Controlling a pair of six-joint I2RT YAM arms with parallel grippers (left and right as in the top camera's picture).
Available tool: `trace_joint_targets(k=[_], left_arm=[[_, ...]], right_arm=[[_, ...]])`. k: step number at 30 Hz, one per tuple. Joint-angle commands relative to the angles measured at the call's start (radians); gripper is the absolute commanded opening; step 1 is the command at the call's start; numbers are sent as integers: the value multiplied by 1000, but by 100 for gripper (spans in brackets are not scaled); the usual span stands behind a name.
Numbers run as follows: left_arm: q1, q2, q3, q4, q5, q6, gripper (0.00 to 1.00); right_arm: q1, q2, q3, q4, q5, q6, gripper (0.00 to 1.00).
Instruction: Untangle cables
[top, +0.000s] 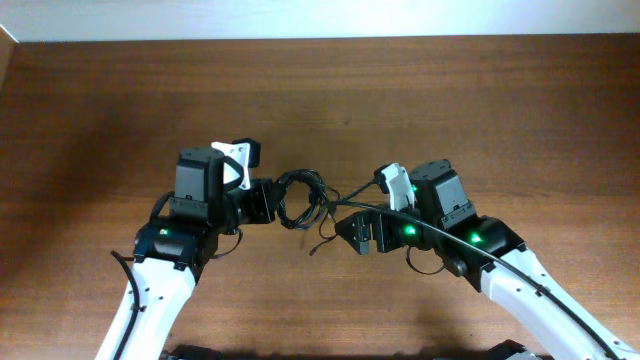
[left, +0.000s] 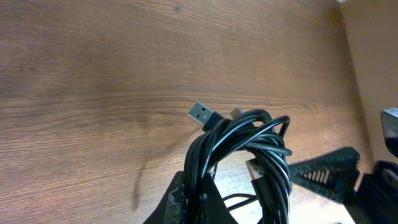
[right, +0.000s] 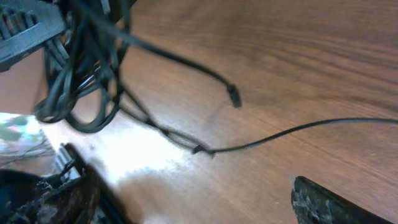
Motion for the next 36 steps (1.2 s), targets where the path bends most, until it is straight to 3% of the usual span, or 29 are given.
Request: trace_joint_targets(k=[1, 5, 6, 8, 9, 11, 16, 25, 34, 36], left_arm=[[-2, -3, 3, 2, -91, -59, 0], [-2, -3, 3, 3, -137, -59, 0], [-2, -3, 3, 3, -137, -58, 0], [-2, -3, 3, 3, -136, -45, 0], [-2, -3, 3, 3, -133, 4, 0], [-3, -3, 3, 3, -62, 124, 0], [-53, -3, 3, 41, 43, 275, 0], [-103, -3, 3, 63, 43, 276, 0], [-103, -18, 3, 63, 115, 272, 0], [-103, -18, 3, 63, 100, 272, 0]], right_arm=[[5, -56, -2, 1, -97, 69, 99], [5, -159, -2, 114, -241, 249, 99], [7, -151, -2, 156, -242, 263, 83], [26, -123, -2, 219, -160, 292, 83], [59, -102, -2, 222, -21, 293, 80], [150, -61, -2, 293, 34, 325, 67], [183, -48, -2, 354, 147, 632, 43], [183, 183, -2, 322, 143, 705, 41], [181, 196, -2, 72, 445, 685, 41], [181, 195, -2, 77, 415, 681, 20]])
